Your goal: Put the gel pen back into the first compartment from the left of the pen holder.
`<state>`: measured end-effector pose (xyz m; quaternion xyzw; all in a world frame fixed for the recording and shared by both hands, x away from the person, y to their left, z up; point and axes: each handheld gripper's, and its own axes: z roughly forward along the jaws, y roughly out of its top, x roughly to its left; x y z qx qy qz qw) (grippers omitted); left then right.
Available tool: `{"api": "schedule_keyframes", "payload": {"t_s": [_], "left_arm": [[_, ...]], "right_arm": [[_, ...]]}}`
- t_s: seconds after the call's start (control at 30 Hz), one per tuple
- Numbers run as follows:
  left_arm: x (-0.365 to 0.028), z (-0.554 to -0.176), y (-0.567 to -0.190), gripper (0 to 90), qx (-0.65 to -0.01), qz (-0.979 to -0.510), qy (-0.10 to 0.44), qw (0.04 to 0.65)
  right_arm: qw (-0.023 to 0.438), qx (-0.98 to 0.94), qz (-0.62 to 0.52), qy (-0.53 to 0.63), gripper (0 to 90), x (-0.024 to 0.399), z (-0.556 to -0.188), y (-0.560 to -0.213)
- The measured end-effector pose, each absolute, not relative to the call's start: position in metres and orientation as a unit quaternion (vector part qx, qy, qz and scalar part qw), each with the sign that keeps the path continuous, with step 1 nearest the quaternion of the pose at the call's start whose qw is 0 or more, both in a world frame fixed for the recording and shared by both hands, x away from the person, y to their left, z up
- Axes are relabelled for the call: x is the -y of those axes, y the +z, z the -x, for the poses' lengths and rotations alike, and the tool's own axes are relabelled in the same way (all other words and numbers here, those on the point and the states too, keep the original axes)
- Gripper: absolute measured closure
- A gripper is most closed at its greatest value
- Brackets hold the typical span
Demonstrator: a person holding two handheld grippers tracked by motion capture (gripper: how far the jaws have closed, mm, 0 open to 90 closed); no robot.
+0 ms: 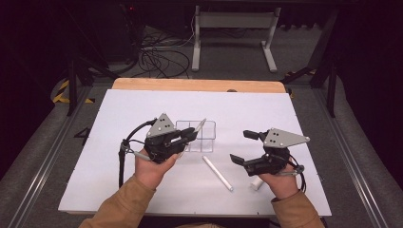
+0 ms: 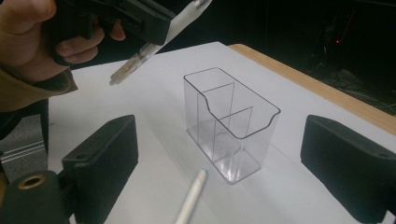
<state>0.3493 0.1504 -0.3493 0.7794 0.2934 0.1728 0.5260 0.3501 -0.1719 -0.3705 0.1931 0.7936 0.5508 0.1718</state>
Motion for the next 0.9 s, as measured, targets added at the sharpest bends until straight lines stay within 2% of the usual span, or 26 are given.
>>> {"api": "schedule_keyframes", "payload": {"t_s": [0.5, 0.9], "left_arm": [[-0.161, -0.379, -0.346, 79.1, -0.313, -0.745, 0.175, 0.562], [-0.165, -0.4, -0.353, 79.0, -0.319, -0.715, 0.211, 0.586]], "right_arm": [[0.171, -0.795, -0.192, 0.55, 11.6, 0.171, -0.35, -0.371], [0.169, -0.797, -0.191, 0.548, 11.6, 0.17, -0.35, -0.372]]}}
